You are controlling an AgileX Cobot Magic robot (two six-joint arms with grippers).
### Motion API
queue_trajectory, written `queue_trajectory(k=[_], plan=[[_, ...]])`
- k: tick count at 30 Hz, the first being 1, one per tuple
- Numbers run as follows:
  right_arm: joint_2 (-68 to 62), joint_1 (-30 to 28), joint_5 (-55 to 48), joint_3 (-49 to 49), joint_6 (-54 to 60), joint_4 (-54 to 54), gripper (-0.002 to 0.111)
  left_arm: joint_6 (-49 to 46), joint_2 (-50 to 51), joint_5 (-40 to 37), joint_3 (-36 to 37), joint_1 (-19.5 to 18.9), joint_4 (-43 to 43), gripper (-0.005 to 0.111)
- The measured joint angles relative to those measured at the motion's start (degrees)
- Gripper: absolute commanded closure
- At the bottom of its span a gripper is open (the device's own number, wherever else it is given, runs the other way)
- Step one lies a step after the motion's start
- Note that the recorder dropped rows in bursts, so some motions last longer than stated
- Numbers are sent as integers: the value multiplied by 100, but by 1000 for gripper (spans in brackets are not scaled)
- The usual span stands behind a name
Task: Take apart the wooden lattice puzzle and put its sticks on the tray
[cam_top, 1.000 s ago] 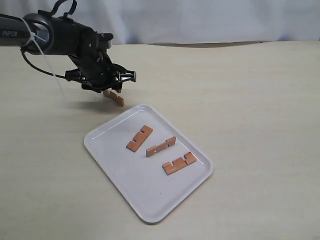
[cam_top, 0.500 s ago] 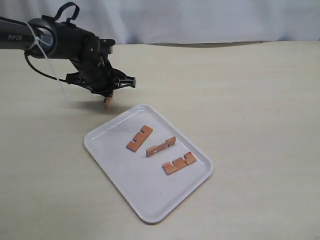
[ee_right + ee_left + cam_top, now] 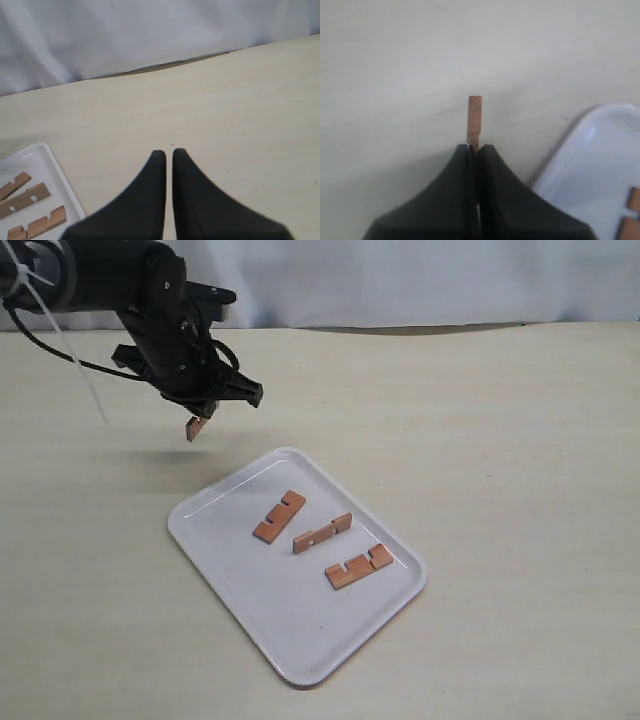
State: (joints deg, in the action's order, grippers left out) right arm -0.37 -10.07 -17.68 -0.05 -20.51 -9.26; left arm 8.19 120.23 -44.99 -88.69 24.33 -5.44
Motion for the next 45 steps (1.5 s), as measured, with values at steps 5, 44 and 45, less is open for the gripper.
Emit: queue_trajectory(k=[5, 44, 45], plan=[[0, 0, 0, 0, 0, 0, 104, -534, -54, -302, 117, 666, 118, 107], [0, 0, 0, 0, 0, 0, 104, -215, -2453, -1401, 2120, -91, -1007, 107], [0, 0, 0, 0, 0, 0, 104, -270, -2915, -1157, 2629, -503, -847, 107]])
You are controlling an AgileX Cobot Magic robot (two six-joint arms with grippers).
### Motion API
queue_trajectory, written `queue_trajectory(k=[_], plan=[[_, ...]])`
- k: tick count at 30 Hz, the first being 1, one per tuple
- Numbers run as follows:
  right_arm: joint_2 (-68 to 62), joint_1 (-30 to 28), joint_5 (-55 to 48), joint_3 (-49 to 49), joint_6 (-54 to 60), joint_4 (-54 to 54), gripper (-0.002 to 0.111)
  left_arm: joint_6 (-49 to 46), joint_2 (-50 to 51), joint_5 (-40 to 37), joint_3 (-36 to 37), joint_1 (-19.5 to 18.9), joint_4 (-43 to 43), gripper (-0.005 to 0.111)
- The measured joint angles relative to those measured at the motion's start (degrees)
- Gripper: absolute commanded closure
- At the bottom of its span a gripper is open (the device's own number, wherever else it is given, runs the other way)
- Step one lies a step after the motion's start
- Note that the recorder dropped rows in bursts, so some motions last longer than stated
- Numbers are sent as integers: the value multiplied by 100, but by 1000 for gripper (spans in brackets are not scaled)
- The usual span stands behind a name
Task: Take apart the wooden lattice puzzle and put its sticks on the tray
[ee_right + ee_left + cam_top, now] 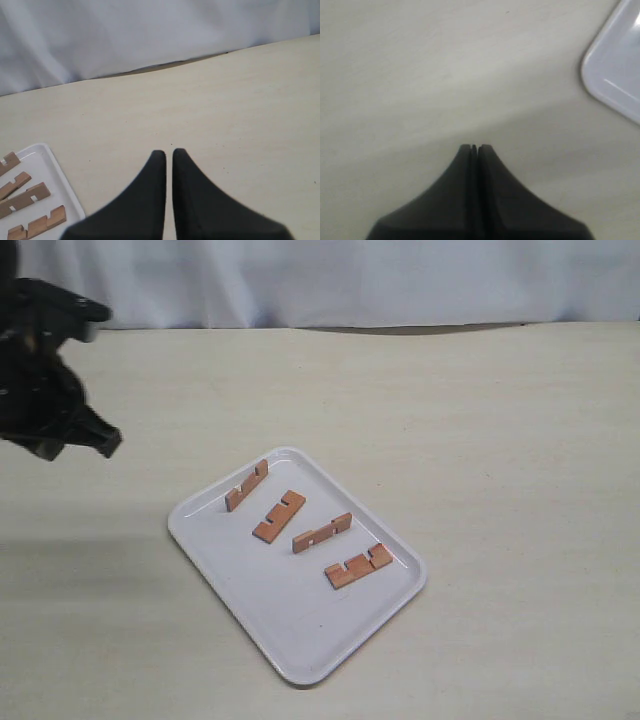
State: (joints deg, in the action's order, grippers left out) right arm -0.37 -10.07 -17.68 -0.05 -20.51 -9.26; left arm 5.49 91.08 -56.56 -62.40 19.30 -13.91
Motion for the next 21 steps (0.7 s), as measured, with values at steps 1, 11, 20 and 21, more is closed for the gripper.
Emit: queue_trajectory(k=[1, 11, 20, 21], plan=[[0, 0, 0, 0, 0, 0, 104, -32, -194, 165, 211, -227, 87, 107], [0, 0, 0, 0, 0, 0, 104, -609, -2782, 1972, 2174, -1857, 1697, 107], [0, 0, 0, 0, 0, 0, 104, -684, -6880, 4084, 3675, -1845, 1870, 107], [0, 0, 0, 0, 0, 0, 104, -684, -7097, 4144, 3716, -1818, 1870, 107]])
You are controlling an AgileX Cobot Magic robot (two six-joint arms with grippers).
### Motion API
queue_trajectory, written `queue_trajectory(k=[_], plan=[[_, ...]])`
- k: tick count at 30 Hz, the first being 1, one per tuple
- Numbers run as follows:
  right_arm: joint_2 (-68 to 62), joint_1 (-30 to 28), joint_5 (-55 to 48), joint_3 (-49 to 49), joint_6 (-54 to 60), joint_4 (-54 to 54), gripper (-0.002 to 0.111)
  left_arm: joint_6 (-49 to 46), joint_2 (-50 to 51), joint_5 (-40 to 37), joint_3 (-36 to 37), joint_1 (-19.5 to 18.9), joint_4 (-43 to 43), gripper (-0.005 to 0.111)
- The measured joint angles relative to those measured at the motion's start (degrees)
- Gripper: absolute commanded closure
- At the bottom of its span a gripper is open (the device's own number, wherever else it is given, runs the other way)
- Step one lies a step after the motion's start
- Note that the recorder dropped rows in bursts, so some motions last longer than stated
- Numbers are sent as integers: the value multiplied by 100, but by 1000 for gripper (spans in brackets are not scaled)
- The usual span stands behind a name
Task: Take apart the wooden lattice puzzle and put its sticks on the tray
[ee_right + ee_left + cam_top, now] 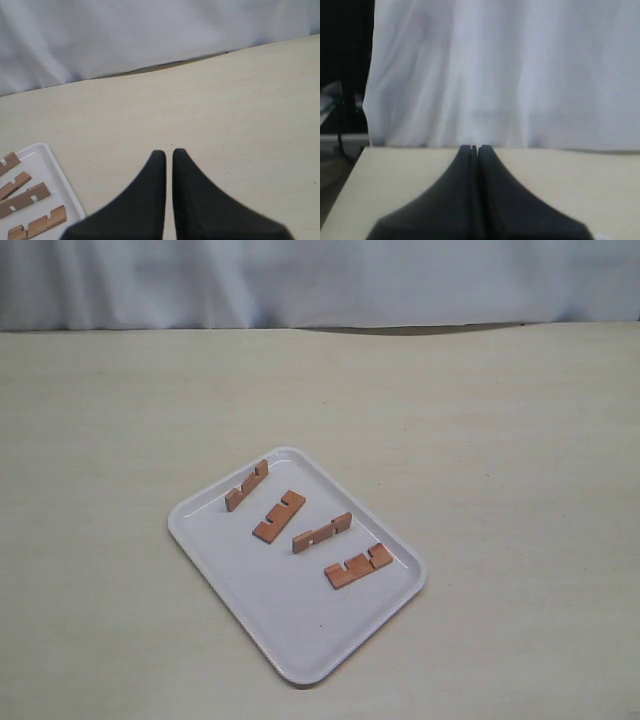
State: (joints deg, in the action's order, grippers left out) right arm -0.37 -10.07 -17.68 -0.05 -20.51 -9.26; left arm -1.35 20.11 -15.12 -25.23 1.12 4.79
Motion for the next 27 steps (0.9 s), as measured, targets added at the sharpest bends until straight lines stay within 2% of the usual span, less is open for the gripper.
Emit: queue_trajectory(k=[3, 7, 11, 18, 23, 27], plan=[[0, 0, 0, 0, 0, 0, 104, -25, -1028, 139, 81, 290, -221, 107], [0, 0, 0, 0, 0, 0, 104, -25, -1865, 237, 177, 358, -391, 107], [0, 0, 0, 0, 0, 0, 104, -25, -1984, 368, 177, 375, -314, 107], [0, 0, 0, 0, 0, 0, 104, -15, -1988, 186, 329, 375, 417, 107], [0, 0, 0, 0, 0, 0, 104, -101, -2008, 639, 1343, 375, 336, 107], [0, 0, 0, 0, 0, 0, 104, -134, -2008, 1108, 2490, 375, 201, 107]])
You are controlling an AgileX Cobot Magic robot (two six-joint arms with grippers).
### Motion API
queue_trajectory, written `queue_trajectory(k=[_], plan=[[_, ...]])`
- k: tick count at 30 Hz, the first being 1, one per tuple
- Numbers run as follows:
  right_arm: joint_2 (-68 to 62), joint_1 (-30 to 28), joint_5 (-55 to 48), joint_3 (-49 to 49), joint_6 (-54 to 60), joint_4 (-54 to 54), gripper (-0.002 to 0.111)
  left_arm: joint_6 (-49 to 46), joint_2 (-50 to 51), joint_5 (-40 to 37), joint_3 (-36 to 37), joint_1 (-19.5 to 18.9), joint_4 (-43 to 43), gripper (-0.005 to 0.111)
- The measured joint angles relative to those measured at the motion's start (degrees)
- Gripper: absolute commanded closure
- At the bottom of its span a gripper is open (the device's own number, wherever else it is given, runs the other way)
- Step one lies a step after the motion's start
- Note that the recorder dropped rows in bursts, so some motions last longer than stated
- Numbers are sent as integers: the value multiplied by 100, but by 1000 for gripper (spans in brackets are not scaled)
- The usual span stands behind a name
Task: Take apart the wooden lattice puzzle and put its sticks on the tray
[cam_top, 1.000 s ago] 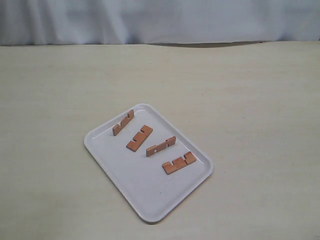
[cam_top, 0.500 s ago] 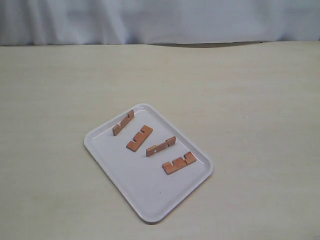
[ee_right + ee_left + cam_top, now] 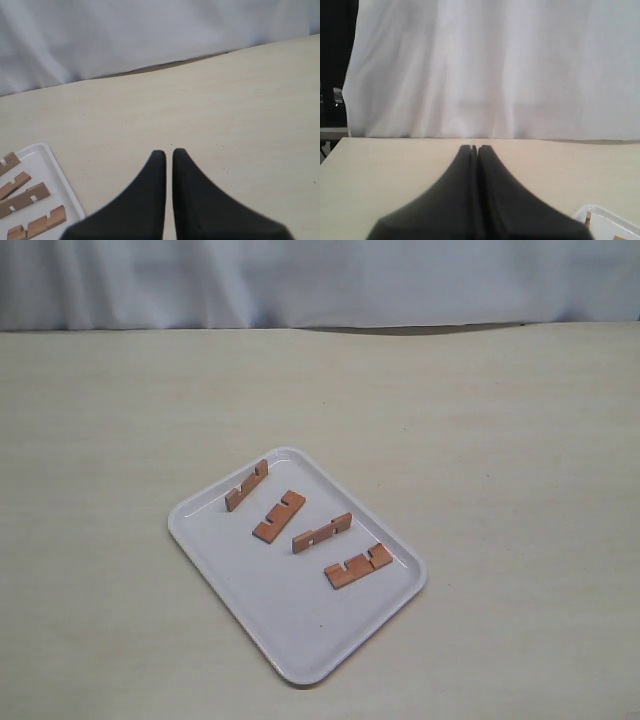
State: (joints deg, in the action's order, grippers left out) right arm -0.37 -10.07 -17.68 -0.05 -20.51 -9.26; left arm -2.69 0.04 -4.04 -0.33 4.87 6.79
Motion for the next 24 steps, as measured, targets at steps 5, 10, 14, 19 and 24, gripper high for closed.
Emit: queue_trajectory(k=[5, 10, 14, 19, 24], plan=[[0, 0, 0, 0, 0, 0, 104, 0, 0, -24, 22, 0, 14, 107], [0, 0, 0, 0, 0, 0, 104, 0, 0, -301, 22, 0, 14, 107], [0, 0, 0, 0, 0, 0, 104, 46, 0, -822, 22, 0, 102, 107], [0, 0, 0, 0, 0, 0, 104, 46, 0, -1046, 22, 0, 116, 107], [0, 0, 0, 0, 0, 0, 104, 46, 0, -1078, 22, 0, 105, 107]])
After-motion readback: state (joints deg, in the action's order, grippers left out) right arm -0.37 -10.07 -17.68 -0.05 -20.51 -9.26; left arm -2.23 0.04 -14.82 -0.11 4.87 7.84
